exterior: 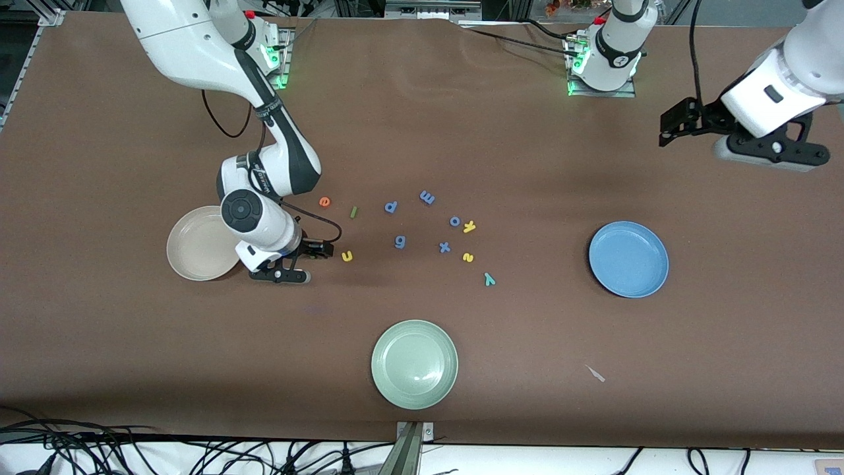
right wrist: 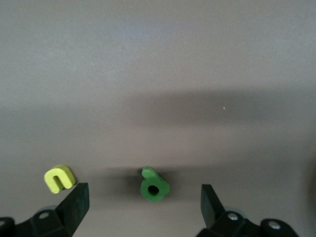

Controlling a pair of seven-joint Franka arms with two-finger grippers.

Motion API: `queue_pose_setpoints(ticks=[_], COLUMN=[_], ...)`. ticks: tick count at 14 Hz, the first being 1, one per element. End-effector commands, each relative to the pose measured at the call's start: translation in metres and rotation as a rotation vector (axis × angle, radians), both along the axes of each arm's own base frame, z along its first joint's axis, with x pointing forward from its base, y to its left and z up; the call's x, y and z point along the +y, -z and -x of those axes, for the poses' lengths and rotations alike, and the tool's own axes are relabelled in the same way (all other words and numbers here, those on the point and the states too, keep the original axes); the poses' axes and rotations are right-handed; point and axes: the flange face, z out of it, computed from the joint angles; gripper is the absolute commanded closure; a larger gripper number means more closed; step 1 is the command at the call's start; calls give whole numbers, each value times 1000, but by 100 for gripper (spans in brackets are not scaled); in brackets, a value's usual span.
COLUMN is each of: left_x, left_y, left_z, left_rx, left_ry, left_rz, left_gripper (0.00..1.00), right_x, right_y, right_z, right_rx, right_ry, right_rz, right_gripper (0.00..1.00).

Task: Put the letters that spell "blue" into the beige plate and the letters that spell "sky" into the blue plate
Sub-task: 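Reach the right gripper to the green d while the left gripper reaches the cyan y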

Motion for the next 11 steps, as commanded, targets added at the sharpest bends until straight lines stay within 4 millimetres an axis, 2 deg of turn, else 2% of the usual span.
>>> queue_pose_setpoints(ticks=[1,4,6,8,9,10,11], left_x=[-33,-73,-102,-123,-142,-148,-158], left_y=[53,103,144,176,191,206,229], left_z=[-17,-37,-49,-60,-61,-66,-70], left_rx=[41,34,26,2,-7,-22,-31], left_ry=[46,88,119,139,165,170,185], left_rz=[19,17,22,28,30,33,35], left_gripper=[0,0,0,0,0,0,0], right_x=[-2,-4,-5,-5,-4,-4,-5], right_y=[9,17,22,24,23,23,25], right_z=[3,6,9,9,9,9,9], right_rx=[-23,-39,-38,-35,-35,-36,-33], right_ry=[-6,-18,-17,-17,-19,-17,-15], right_rz=[5,7,9,10,9,9,10], right_gripper=[0,1,15,38,46,52,57])
